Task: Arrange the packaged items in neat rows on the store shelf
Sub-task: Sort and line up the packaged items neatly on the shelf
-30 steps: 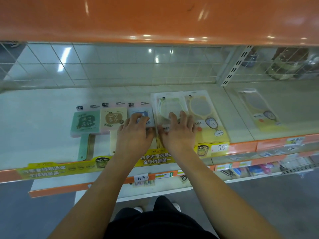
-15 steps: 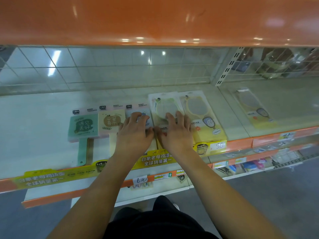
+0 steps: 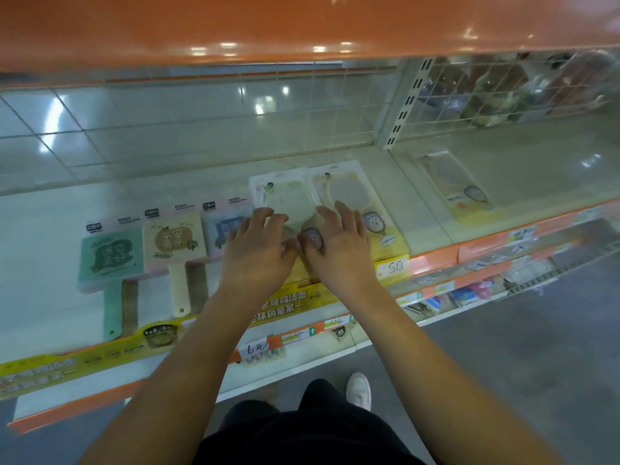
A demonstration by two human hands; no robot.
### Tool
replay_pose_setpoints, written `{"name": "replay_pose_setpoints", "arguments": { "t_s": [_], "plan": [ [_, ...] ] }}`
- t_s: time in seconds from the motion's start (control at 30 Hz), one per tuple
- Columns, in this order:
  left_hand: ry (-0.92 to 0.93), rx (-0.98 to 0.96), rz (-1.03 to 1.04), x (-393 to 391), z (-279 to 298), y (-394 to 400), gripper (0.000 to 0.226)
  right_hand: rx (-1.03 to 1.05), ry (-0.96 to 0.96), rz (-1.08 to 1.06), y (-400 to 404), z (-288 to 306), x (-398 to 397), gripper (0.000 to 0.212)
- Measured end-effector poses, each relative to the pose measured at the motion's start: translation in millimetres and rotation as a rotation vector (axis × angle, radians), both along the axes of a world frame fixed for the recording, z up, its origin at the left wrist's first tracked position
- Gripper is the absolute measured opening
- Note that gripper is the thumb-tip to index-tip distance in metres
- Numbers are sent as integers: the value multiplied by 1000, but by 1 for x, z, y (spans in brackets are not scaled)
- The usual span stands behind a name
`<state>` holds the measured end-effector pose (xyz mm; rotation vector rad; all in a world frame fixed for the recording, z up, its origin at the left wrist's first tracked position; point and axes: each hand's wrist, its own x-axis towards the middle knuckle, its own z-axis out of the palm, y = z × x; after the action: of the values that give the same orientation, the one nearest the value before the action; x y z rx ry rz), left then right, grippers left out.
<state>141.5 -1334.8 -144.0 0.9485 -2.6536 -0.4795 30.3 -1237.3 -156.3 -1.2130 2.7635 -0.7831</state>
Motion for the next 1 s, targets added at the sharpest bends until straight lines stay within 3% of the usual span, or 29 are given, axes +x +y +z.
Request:
{"name": "replay_pose_setpoints", "arguments": {
  "t_s": [0.33,0.6,1.0],
  "plan": [
    [31,4,-48,-105,9,62,42,-131,-35,-79,64,2,-103,62],
    [-68,-10,-40,-204,11,123,40,-73,-3,-151,120,-4,-202,58],
    [-80,27,12,-243,14,151,38,117,-58,-150,131,-2,-293,52]
  ]
}}
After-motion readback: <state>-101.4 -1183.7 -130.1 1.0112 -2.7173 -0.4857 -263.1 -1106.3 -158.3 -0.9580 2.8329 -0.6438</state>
